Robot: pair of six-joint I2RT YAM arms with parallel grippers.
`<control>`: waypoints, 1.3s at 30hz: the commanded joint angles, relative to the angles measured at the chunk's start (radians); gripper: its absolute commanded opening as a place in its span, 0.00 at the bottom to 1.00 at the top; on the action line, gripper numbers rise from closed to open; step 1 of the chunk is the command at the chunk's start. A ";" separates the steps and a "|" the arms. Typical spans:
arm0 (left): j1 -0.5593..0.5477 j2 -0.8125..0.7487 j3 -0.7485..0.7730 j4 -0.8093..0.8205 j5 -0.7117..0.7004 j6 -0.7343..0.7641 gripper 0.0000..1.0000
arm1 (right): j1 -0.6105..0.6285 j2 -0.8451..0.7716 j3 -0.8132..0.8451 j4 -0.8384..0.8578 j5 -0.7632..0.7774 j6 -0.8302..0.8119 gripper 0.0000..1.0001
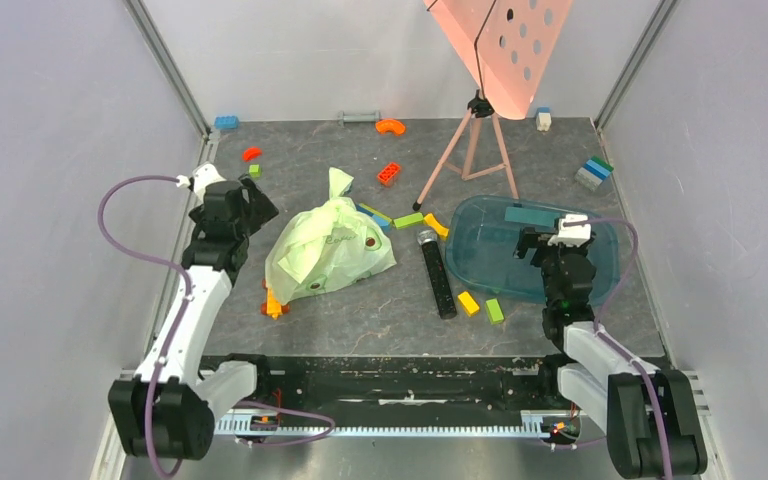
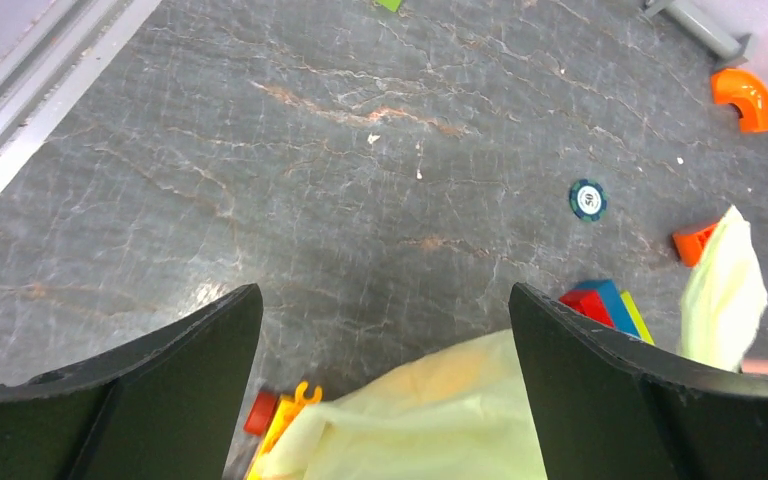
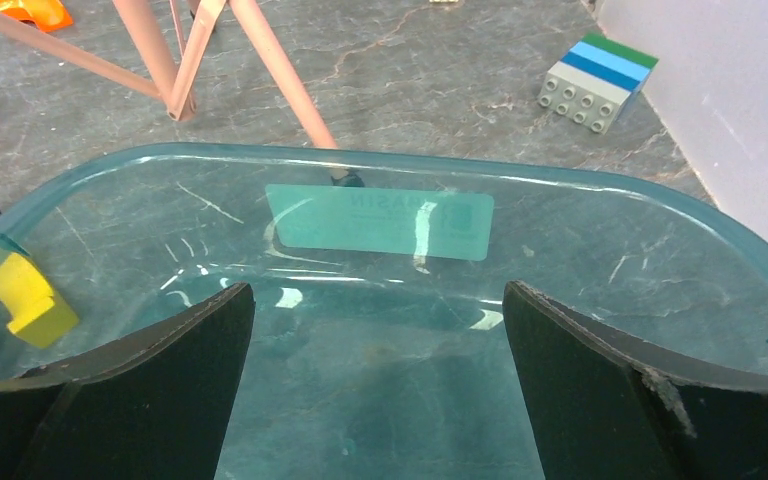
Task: Take the fake fruits out of the plastic bag
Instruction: Untie the plastic bag at the center of the board.
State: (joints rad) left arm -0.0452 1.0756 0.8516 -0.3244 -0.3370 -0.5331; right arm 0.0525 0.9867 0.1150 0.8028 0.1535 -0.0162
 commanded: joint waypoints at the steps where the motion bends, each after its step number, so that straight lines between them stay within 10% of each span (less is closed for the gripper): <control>1: 0.002 -0.124 0.006 -0.109 0.021 -0.019 1.00 | 0.001 -0.036 0.072 -0.160 -0.028 0.101 0.98; 11: 0.002 -0.167 -0.022 -0.110 0.064 -0.046 1.00 | 0.033 0.013 0.117 -0.172 -0.326 0.094 0.98; 25: 0.000 -0.216 -0.031 -0.116 0.423 -0.046 1.00 | 0.440 0.077 0.205 -0.014 -0.606 -0.030 0.99; 39: 0.000 -0.231 -0.002 -0.175 0.551 -0.044 1.00 | 0.588 0.459 0.659 -0.094 -0.684 -0.134 0.94</control>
State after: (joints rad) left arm -0.0456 0.8673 0.8169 -0.4717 0.1577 -0.5385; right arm 0.6170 1.3663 0.6666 0.7162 -0.5026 -0.1066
